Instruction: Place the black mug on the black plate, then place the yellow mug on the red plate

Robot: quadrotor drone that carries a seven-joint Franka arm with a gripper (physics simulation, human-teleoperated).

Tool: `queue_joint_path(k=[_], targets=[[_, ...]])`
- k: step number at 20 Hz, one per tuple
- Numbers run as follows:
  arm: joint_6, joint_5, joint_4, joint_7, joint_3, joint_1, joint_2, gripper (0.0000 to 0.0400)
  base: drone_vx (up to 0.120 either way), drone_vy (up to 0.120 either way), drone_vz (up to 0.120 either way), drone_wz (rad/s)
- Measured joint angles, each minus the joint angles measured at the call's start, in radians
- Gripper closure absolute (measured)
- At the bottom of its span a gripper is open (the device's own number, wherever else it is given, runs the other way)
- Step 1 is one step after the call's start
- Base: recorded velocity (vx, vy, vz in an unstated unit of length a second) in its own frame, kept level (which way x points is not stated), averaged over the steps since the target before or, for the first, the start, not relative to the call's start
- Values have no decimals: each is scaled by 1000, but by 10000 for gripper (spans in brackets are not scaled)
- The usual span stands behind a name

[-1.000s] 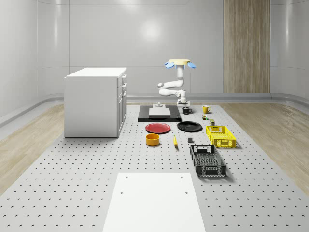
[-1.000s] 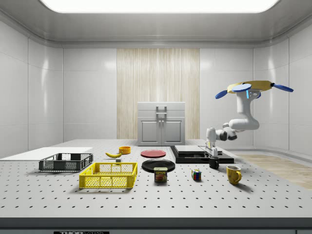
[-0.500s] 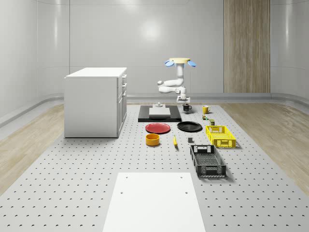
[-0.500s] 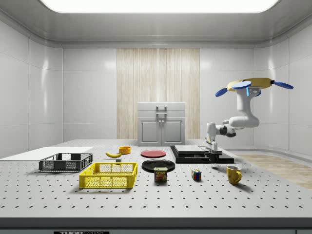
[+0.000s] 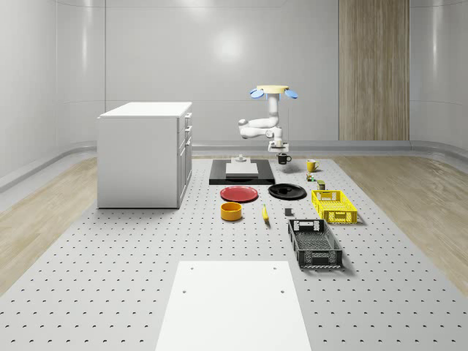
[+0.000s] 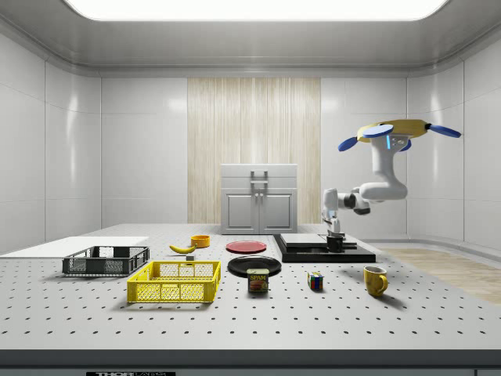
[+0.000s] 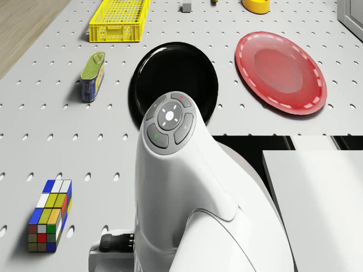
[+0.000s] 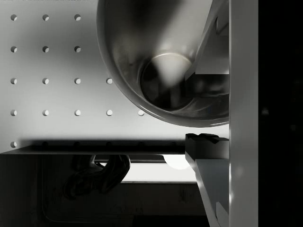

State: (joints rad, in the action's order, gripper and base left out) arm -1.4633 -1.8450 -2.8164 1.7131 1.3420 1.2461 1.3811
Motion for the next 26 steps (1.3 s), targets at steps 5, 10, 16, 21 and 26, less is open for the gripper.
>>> queue_joint_path(k=[5, 10, 16, 21, 26], targets=[[-11, 11, 0, 4, 7, 4, 14, 290, 120, -80, 0, 0], [-23, 19, 0, 7, 11, 7, 27, 290, 120, 0, 0, 0], [-37, 26, 1, 10, 14, 11, 43, 290, 120, 0, 0, 0], [-48, 32, 2, 12, 15, 14, 55, 290, 120, 0, 0, 0], [-58, 36, 2, 15, 17, 16, 66, 290, 120, 0, 0, 0]])
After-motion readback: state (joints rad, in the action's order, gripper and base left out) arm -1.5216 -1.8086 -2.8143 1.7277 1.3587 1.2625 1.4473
